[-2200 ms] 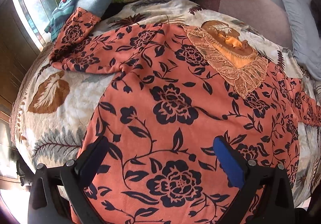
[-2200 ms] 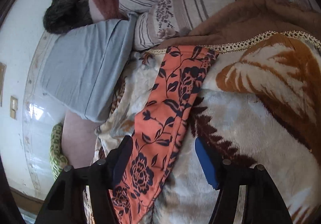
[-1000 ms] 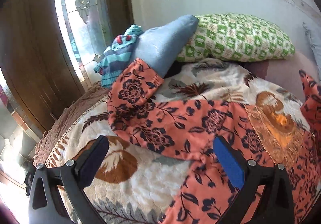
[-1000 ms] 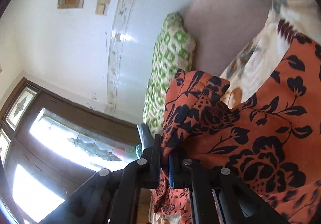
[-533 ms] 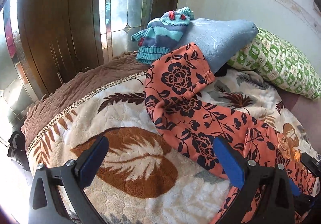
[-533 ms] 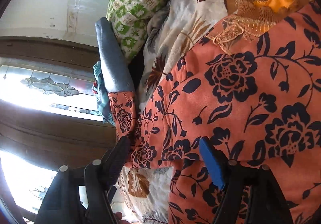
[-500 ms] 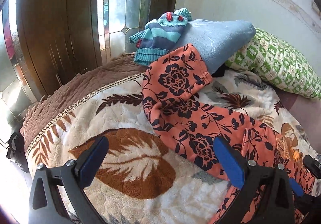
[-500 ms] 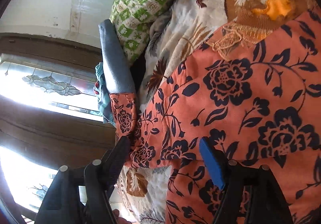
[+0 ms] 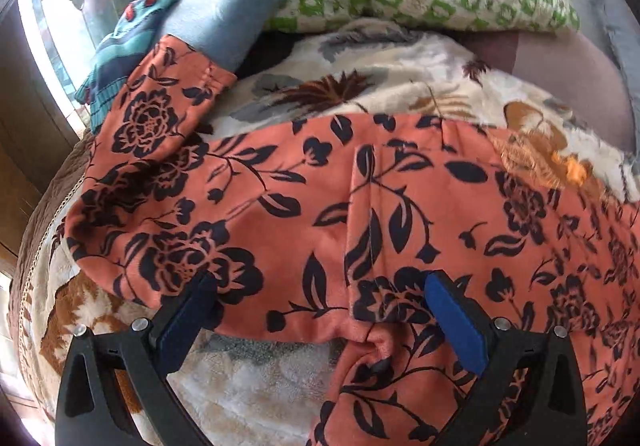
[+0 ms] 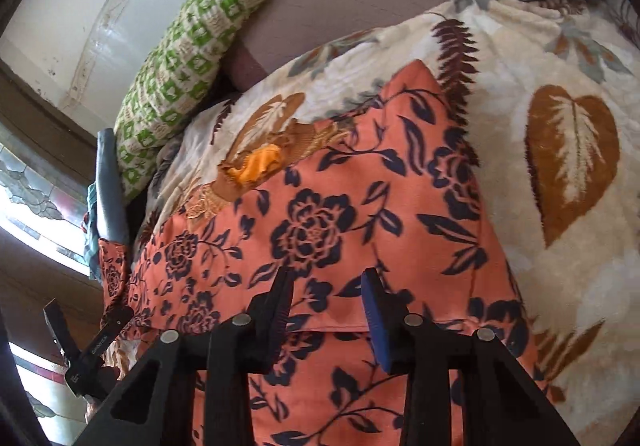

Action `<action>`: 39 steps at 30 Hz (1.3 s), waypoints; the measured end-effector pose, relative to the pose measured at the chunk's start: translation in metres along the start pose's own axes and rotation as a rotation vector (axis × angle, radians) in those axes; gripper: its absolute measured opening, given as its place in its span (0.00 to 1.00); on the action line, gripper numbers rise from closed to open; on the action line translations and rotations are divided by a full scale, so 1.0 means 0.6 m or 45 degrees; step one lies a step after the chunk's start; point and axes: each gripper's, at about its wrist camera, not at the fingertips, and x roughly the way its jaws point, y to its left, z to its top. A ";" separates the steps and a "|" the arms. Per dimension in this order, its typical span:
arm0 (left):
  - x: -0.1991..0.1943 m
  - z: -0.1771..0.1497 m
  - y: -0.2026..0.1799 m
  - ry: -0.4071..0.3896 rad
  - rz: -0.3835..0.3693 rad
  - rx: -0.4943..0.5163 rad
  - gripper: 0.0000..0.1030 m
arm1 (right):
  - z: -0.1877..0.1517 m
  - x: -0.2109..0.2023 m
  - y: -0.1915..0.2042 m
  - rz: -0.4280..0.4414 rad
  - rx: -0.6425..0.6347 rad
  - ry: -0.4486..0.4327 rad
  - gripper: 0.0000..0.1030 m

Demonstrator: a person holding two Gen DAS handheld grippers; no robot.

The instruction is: Fold small clothes

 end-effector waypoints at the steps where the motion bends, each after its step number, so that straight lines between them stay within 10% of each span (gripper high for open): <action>1: 0.011 -0.003 -0.005 0.014 0.017 0.018 1.00 | -0.001 0.012 -0.014 -0.028 0.008 0.020 0.36; 8: -0.015 -0.009 0.022 -0.024 -0.002 -0.047 1.00 | -0.009 0.015 -0.023 -0.026 -0.099 0.022 0.35; 14: -0.135 -0.030 0.114 -0.224 0.128 -0.213 1.00 | -0.026 -0.035 0.038 0.184 -0.164 -0.025 0.37; 17: -0.181 -0.025 0.192 -0.256 0.169 -0.343 1.00 | -0.040 -0.061 0.069 0.239 -0.211 -0.054 0.65; 24: -0.221 0.015 0.270 -0.242 0.411 -0.245 1.00 | -0.059 -0.084 0.109 0.352 -0.261 -0.039 0.68; 39: 0.018 0.106 0.200 0.080 0.787 0.116 1.00 | -0.012 -0.091 0.062 0.352 -0.169 -0.049 0.68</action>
